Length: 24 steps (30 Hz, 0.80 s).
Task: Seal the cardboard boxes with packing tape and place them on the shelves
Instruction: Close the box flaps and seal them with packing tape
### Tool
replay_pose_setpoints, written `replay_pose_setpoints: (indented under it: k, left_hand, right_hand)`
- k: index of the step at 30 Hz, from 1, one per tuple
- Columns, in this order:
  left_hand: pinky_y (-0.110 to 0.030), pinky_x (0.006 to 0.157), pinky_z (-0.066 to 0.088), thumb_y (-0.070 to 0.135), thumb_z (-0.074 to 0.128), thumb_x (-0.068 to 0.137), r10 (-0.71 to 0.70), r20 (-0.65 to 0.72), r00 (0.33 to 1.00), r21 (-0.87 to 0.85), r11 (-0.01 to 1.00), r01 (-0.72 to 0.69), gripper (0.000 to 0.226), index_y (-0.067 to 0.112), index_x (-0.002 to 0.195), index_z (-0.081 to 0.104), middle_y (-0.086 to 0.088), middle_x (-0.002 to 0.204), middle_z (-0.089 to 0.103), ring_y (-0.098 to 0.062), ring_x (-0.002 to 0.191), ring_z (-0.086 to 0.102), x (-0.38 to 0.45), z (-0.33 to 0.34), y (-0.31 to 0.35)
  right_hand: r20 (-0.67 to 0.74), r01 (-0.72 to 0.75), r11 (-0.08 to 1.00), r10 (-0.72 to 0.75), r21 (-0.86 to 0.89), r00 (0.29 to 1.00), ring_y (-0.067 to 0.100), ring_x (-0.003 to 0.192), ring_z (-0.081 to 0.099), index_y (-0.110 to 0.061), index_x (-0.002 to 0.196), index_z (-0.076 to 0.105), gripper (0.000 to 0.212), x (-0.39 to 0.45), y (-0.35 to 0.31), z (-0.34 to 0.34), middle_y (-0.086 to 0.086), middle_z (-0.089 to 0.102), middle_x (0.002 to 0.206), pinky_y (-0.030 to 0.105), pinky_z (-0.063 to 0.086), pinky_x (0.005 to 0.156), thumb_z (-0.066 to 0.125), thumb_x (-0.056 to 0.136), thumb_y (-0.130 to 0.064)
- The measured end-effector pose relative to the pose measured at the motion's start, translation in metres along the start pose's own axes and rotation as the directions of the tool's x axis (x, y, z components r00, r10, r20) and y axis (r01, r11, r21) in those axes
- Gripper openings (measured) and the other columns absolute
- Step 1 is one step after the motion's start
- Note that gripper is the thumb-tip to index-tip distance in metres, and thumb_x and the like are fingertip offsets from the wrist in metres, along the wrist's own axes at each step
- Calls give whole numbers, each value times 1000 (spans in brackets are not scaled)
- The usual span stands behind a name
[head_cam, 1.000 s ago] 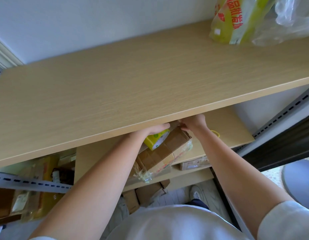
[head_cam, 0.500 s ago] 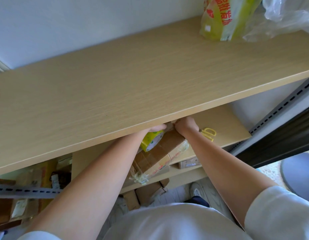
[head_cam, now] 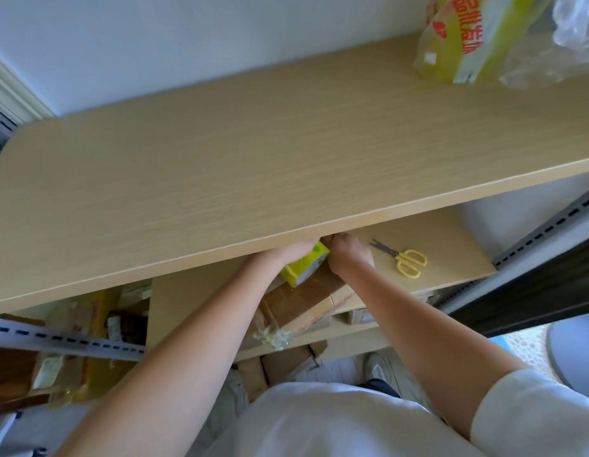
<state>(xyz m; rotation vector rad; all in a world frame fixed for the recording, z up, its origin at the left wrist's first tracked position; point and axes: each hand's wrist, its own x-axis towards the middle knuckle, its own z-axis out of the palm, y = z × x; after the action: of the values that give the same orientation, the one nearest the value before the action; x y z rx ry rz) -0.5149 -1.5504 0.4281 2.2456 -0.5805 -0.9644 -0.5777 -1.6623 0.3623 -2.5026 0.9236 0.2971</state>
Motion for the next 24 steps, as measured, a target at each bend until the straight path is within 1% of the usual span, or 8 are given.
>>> replay_pose_setpoints:
  k: [4,6,8,11,13,15,18,24]
  left_hand:
    - [-19,100,34,53,53,97,58,-21,998,-177,982,-60,44,28,133,57,13,135,56,-7,125,50,-30,-11,-28]
    - [-23,82,43,52,62,92,123,19,992,-203,972,-116,31,24,103,67,10,104,70,-6,99,60,-41,-11,-44]
    - [-27,67,41,39,61,96,183,-14,983,-193,964,-182,26,18,81,64,11,73,63,-5,76,56,-45,-16,-60]
    - [-33,65,41,51,60,94,155,-144,977,-68,984,-166,35,20,79,64,2,69,57,-6,66,56,-69,-44,-82]
    - [-29,53,29,48,58,96,163,-159,974,84,985,-151,45,21,62,45,3,57,36,-5,48,39,-88,-59,-106]
    - [-27,50,26,49,57,96,99,-160,982,154,985,-75,52,21,59,33,3,52,27,-4,39,42,-104,-61,-124]
    - [-27,51,27,56,56,93,39,-239,970,227,974,17,55,20,60,29,-2,52,24,-7,41,55,-113,-59,-149]
    - [-30,53,21,60,59,88,-44,-304,952,266,955,129,61,20,56,26,2,47,27,-19,45,40,-104,-35,-182]
  right_hand:
    - [-33,26,999,-25,23,999,35,116,58,-11,129,47,41,3,1,0,15,59,128,40,45,86,26,105,-36]
    - [-55,34,999,-32,33,998,35,116,58,-11,128,45,46,4,2,5,16,59,127,41,44,84,22,105,-44]
    - [-71,37,999,-36,26,997,36,114,59,-12,129,42,52,4,2,8,17,61,125,42,42,80,17,104,-51]
    - [-117,25,1000,-26,-15,993,34,104,62,-16,132,40,59,4,1,8,15,64,116,40,41,72,11,101,-57]
    - [-147,34,998,-40,-46,988,34,98,63,-17,134,38,62,2,-1,9,14,65,111,40,44,70,8,100,-59]
    - [-163,51,996,-62,-71,985,34,96,64,-16,135,37,64,1,-4,10,14,65,108,39,44,68,7,100,-59]
    - [-182,40,995,-57,-93,982,33,91,65,-18,136,35,62,0,-6,12,13,66,105,39,49,68,7,99,-60]
    - [-175,-8,989,-18,-148,984,36,103,63,-17,147,26,62,2,-11,13,16,64,115,44,53,80,11,102,-57]
